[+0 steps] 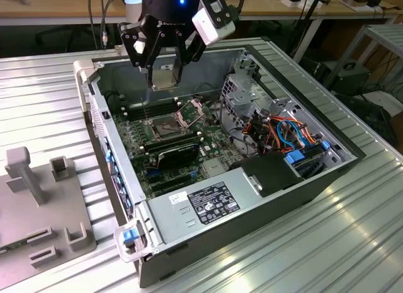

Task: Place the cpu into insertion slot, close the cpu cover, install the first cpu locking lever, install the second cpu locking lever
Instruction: 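Place the cpu into insertion slot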

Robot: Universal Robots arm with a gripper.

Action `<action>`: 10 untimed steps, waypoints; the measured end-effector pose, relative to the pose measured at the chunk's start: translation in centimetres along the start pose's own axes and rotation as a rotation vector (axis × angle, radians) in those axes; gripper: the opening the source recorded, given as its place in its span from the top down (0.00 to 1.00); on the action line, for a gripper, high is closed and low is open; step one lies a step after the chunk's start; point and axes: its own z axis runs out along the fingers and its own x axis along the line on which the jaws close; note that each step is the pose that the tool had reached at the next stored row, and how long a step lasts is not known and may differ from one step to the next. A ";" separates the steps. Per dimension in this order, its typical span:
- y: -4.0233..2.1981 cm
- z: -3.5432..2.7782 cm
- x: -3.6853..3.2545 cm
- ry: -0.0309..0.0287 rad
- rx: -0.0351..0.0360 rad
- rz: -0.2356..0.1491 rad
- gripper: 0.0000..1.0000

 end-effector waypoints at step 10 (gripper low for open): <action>0.03 0.01 -0.39 0.0000 0.0000 0.000 0.45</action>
